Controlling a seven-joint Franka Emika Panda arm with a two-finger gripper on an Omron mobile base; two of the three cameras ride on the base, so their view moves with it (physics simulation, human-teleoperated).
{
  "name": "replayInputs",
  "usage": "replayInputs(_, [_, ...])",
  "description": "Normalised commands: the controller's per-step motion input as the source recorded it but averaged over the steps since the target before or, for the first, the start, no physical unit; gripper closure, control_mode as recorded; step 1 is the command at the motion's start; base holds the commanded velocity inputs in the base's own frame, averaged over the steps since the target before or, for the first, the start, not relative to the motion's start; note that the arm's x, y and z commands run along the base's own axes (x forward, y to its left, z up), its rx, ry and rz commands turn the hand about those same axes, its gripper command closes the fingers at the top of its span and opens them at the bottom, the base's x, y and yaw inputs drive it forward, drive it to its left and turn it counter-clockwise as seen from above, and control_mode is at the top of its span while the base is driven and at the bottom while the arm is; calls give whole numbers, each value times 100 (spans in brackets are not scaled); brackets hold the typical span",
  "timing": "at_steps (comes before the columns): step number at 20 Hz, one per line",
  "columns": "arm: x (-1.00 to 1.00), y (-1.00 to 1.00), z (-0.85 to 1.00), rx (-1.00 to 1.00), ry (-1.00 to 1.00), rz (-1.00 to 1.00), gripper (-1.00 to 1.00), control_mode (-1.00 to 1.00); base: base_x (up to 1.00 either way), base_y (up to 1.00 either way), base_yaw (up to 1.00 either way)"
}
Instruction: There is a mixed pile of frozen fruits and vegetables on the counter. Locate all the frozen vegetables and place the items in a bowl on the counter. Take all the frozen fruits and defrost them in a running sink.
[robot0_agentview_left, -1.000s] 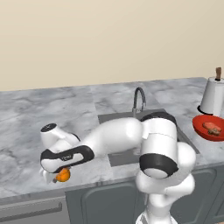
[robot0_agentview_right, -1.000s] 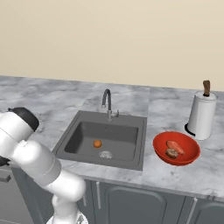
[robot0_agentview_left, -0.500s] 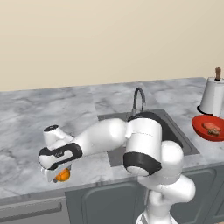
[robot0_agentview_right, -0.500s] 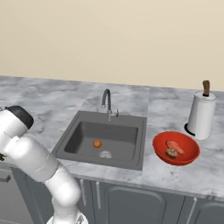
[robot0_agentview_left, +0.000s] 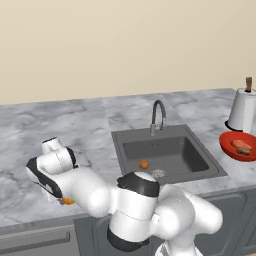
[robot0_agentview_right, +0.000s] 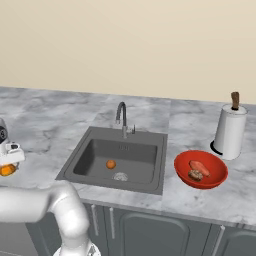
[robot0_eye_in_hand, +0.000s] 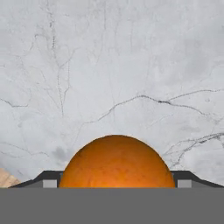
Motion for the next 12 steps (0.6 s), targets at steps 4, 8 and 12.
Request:
replayInputs(4, [-5, -42, 53, 0, -3, -5, 100, -100, 0, 0, 0])
replayInputs(8, [0, -66, 40, 0, -1, -16, 100, -100, 0, 0, 0])
replayInputs(12, [1, -79, 14, 0, 1, -22, 100, -100, 0, 0, 0])
